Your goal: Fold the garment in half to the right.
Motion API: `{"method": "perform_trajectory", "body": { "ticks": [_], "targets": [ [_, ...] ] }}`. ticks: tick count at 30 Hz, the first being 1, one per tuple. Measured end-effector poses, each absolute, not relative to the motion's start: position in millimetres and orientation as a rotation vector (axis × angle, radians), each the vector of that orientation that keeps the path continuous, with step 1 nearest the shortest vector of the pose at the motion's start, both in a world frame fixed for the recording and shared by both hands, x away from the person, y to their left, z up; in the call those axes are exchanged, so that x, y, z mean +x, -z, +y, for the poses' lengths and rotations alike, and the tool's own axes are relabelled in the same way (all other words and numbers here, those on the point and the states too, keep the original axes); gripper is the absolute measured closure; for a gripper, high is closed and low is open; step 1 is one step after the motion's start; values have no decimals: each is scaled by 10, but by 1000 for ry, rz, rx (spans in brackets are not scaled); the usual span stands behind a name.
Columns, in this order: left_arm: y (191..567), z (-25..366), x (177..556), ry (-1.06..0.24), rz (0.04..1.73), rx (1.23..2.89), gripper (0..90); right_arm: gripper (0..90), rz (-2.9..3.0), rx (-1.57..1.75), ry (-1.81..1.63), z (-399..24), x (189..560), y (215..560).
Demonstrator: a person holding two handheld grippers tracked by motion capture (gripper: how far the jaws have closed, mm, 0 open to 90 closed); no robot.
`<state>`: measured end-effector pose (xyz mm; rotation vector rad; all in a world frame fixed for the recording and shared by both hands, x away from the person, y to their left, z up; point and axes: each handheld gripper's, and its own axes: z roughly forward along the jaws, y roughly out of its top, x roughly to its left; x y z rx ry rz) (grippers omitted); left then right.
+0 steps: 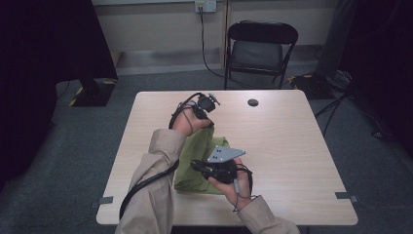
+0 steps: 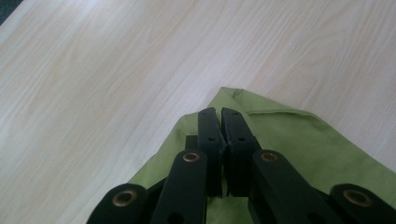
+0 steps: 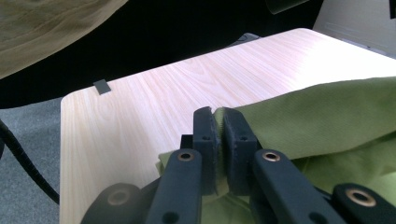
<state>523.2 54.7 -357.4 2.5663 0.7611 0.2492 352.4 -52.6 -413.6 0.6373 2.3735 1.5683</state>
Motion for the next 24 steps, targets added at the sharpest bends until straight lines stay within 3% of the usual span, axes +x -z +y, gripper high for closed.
{"method": "perform_trajectory", "body": {
  "ticks": [24],
  "targets": [
    [4047,206,5360,-203,822,2576,863,845,2371,827,-1501,-1055,3603,4551]
  ]
}}
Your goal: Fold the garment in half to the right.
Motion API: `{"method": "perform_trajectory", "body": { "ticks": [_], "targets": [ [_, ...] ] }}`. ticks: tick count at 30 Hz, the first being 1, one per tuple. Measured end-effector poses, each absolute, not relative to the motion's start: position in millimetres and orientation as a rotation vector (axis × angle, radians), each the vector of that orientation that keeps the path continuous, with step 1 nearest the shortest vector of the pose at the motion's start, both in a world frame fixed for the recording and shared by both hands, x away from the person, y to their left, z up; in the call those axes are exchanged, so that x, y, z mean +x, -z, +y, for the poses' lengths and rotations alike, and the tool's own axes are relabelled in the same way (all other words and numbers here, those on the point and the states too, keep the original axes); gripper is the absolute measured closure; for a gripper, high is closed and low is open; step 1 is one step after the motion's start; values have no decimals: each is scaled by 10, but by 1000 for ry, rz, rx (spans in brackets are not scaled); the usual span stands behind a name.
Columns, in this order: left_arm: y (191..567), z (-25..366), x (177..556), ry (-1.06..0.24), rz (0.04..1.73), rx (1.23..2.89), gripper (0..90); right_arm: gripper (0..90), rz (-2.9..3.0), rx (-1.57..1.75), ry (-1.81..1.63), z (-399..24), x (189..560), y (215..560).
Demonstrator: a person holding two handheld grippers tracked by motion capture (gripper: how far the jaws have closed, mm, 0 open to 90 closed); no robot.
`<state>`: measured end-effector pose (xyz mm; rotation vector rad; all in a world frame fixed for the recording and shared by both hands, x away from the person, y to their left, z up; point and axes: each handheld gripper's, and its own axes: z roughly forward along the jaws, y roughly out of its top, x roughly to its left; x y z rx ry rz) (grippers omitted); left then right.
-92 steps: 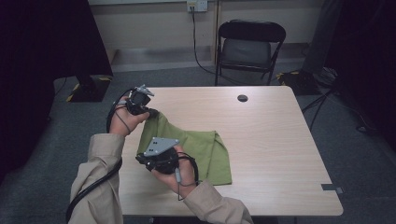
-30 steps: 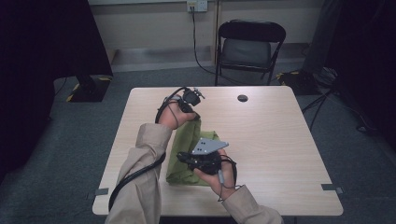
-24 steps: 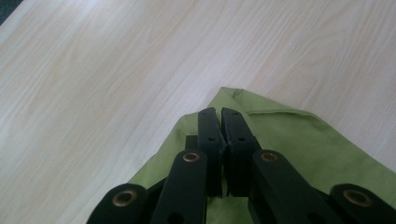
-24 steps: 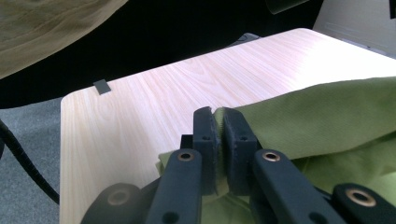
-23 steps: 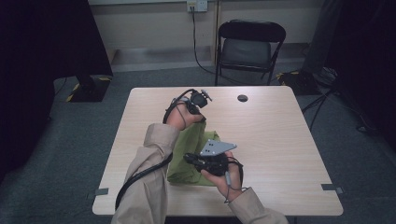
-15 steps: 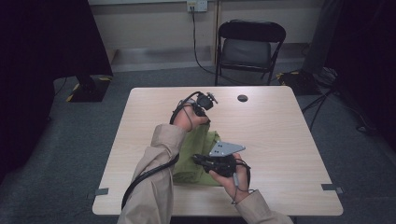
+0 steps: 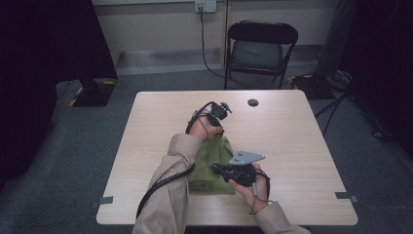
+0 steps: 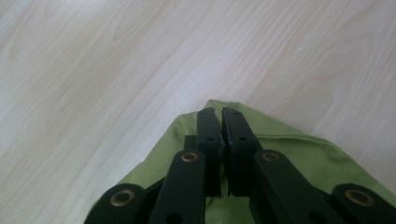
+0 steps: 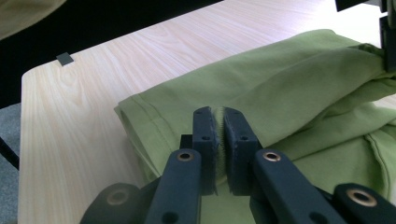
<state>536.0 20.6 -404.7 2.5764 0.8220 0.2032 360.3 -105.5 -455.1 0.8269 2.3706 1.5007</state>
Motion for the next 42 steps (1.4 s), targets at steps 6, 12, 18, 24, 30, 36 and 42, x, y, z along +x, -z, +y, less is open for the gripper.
{"method": "perform_trajectory", "body": {
  "ticks": [6,12,18,24,30,36,42],
  "targets": [
    [4054,198,5349,-206,825,2553,848,843,2370,845,-1487,-1098,3605,4600],
    [4048,172,5338,-185,823,2530,828,839,2381,844,-1471,-1105,3594,4624],
    [4048,99,5321,-173,802,2528,818,823,2384,848,-1470,-1140,3582,4645],
    [4054,30,5301,-161,771,2531,807,807,2385,838,-1469,-1175,3556,4651],
    [4054,-29,5275,-147,741,2535,803,790,2383,847,-1472,-1230,3536,4671],
    [4046,-53,5271,-140,731,2510,781,788,2389,855,-1446,-1287,3525,4695],
    [4007,-95,5244,-109,688,2492,781,792,2390,848,-1441,-1343,3506,4693]
  ]
}}
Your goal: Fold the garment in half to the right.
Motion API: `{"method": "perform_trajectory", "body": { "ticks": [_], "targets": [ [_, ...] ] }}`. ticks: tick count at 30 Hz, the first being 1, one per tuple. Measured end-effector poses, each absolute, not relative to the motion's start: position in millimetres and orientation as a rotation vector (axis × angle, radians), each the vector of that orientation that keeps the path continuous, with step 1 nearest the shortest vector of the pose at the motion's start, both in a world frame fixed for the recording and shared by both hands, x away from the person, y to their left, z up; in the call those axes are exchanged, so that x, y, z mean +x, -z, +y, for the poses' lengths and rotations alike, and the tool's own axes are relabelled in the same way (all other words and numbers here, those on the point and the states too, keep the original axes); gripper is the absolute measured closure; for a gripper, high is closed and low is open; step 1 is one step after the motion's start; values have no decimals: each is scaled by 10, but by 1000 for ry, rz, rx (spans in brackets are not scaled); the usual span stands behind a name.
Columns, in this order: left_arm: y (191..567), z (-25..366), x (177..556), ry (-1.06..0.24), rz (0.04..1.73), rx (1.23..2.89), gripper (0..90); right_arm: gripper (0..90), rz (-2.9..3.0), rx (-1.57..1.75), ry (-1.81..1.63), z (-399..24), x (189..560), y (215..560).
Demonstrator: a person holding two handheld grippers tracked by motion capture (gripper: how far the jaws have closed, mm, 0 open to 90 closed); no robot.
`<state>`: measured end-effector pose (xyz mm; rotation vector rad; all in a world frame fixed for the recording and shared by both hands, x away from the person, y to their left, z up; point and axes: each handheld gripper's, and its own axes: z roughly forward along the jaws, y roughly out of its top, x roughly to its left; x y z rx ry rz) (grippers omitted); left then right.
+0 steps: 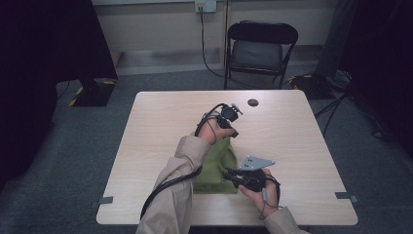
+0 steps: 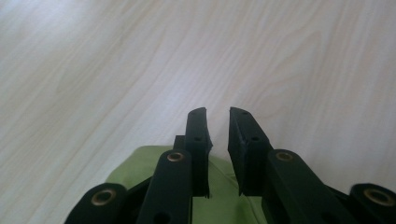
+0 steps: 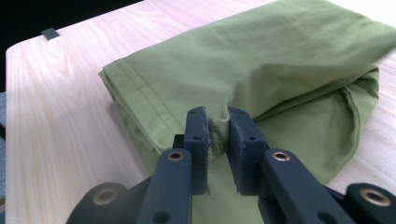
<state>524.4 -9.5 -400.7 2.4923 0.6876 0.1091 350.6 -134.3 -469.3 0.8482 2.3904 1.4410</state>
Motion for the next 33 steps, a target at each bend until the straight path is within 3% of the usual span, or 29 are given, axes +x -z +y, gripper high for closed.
{"method": "perform_trajectory", "body": {
  "ticks": [7,9,14,18,21,33],
  "targets": [
    [3933,-5,5208,-163,646,2460,646,669,2355,879,-1447,-1432,3485,4704],
    [3918,35,5204,-169,642,2453,555,582,2341,883,-1448,-1465,3497,4701],
    [3892,167,5201,-184,581,2396,264,246,2336,948,-1443,-1491,3590,4680],
    [3882,316,5178,-197,566,2381,46,70,2342,966,-1418,-1486,3670,4650],
    [3876,460,5148,-229,576,2359,24,0,2364,925,-1381,-1490,3729,4617],
    [3956,970,4954,-212,509,2374,26,6,2458,713,-1255,-1421,3937,4478]
  ]
}}
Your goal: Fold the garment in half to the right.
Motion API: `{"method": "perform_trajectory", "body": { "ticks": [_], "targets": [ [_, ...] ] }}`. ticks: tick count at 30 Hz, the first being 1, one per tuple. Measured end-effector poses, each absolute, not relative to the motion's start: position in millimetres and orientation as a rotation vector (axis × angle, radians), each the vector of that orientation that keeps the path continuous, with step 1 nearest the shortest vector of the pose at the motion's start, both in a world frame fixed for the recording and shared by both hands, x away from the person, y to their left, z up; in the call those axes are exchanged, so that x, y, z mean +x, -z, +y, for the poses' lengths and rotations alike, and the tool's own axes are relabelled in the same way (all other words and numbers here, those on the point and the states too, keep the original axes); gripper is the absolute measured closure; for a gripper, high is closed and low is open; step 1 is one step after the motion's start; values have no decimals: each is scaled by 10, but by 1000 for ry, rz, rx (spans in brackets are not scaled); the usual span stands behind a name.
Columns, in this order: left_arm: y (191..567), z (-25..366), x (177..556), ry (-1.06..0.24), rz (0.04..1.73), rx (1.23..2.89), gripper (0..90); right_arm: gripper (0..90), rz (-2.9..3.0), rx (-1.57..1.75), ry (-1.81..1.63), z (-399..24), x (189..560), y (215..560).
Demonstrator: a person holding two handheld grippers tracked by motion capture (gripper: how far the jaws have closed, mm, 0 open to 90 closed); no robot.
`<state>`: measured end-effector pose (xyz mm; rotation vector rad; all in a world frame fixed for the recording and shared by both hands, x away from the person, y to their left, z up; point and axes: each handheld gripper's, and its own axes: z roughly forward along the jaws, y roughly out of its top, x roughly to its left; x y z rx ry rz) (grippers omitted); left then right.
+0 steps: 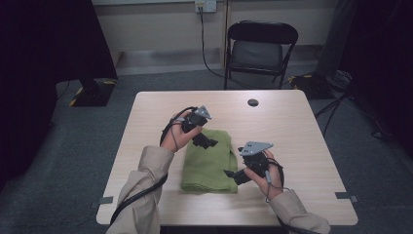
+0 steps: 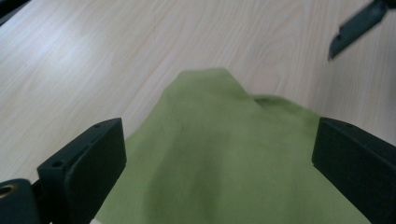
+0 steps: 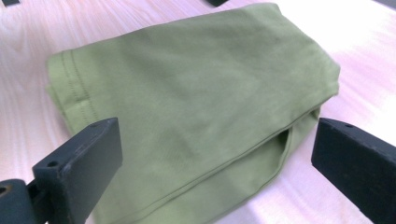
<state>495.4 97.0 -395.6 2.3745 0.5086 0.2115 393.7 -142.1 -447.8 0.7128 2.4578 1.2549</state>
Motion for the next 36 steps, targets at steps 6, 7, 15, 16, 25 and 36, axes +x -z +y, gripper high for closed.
{"method": "perform_trajectory", "body": {
  "ticks": [6,7,15,16,25,36],
  "targets": [
    [4069,1122,4875,-196,502,2403,37,10,2491,651,-1218,-1377,4023,4514],
    [4088,1143,4864,-194,495,2411,37,8,2496,650,-1209,-1369,4035,4525],
    [4227,1338,4808,-168,489,2379,26,13,2526,631,-1206,-1347,4134,4645],
    [4249,1351,4800,-166,492,2380,26,10,2526,632,-1214,-1347,4145,4656],
    [4459,1377,4806,-137,484,2423,29,19,2561,600,-1192,-1313,4204,4716],
    [4600,1198,4810,-163,450,2482,15,20,2580,611,-1193,-1349,4193,4826]
  ]
}}
